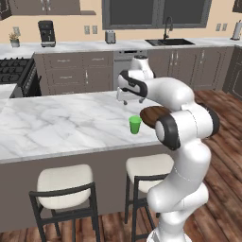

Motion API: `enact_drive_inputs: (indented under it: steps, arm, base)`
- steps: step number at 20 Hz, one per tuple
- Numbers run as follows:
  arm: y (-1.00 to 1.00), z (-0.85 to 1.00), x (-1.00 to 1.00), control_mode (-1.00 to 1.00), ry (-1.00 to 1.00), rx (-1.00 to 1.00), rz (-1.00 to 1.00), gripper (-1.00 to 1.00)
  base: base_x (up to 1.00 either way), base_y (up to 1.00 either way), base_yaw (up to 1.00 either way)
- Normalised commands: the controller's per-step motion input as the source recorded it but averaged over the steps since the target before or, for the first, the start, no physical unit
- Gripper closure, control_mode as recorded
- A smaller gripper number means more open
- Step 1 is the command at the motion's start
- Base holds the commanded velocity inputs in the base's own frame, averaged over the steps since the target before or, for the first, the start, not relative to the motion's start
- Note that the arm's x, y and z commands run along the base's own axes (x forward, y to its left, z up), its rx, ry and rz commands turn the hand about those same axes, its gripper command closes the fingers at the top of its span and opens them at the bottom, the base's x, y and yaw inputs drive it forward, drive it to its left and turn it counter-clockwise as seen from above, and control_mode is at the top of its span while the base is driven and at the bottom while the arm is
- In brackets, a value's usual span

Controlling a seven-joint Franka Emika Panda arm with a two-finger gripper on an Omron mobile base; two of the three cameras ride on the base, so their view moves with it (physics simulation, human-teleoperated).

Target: Place the cup inside the bowl on the dining table and move the bowl to any counter.

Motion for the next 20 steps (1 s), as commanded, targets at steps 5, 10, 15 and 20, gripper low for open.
enact_drive_inputs:
  steps: [5,10,15,20]
  arm:
    - [-0.01,-0.09,0.10,-1.00,0.00,0.00,0.00,-1.00]
    - [-0.04,-0.08,0.10,-1.00,0.00,0.00,0.00,-1.00]
    - [-0.05,-0.07,0.13,-1.00,0.00,0.00,0.00,-1.00]
    - [-0.02,-0.09,0.18,-1.00,0.00,0.00,0.00,-1.00]
  base:
    - [0.00,0.00,0.00]
    - [0.00,0.00,0.00]
    - [0.00,0.00,0.00]
    - [0.00,0.00,0.00]
